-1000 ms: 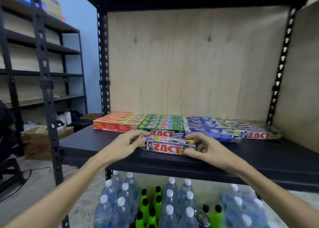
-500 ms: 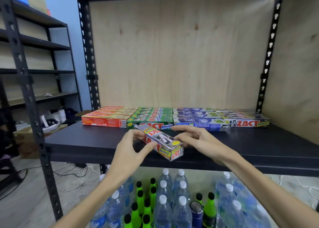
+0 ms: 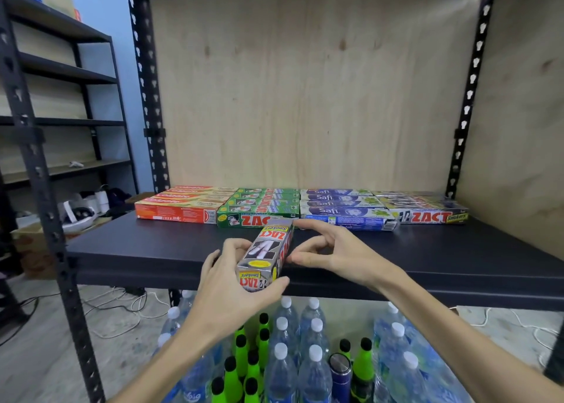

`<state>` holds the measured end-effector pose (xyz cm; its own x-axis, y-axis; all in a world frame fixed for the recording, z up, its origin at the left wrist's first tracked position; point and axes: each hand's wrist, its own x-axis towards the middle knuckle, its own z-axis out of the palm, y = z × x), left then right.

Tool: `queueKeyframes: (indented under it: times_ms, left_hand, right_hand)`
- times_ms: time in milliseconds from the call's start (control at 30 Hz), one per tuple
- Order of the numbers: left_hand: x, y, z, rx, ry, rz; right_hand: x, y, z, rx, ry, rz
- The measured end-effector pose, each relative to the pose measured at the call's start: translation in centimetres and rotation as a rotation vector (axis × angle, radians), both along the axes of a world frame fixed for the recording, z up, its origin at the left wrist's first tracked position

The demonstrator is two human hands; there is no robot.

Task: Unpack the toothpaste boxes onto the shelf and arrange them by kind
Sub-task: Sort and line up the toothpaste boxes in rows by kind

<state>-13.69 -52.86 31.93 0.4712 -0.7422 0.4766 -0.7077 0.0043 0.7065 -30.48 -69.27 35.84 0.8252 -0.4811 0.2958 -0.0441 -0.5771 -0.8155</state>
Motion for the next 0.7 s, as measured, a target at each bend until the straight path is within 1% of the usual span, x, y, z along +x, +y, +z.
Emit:
queueKeyframes:
  times_ms: [100,167,233,333,433,500,533,600,700]
  left_hand:
    - [1.6,0.5,0.8,0.080,-0.006,-0.079]
    - [2.5,0.9,1.9,0.109,-0.048,-0.150]
    - [3.6,1.0,2.8,0.168,-0.095,-0.206]
    - [5.4,0.0,3.9,0.278,-0.116,-0.267]
    - [6.8,-1.2,5.0,0.399,-0.102,-0.361]
    - [7.4,-1.6,5.4,0.437,-0.075,-0.439]
    - [7.7,-1.9,5.4,0.435,-0.064,-0.442]
    - [8.2,-2.4,5.2,0.386,-0.024,-0.387]
    - [8.5,-2.8,4.2,0.245,0.027,-0.284]
  right_hand:
    - [-0.1,-1.1,-0.9,-0.034,-0.142,-0.138]
    - [-0.4,-1.6,-1.3,-0.052,-0.185,-0.218]
    - [-0.5,-1.7,-1.4,-0.109,-0.146,-0.260]
    - [-0.3,-2.0,-1.4,-0.200,-0.046,-0.306]
    - [-0.1,-2.4,-1.5,-0.170,0.020,-0.334]
    - [0.1,-2.6,-1.7,-0.148,0.037,-0.346]
    - [0.2,-2.8,-1.8,-0.159,0.037,-0.358]
    - [0.3,-2.8,-2.0,-0.191,0.016,-0.399]
    - [0.1,-2.4,-2.0,-0.243,-0.013,-0.461]
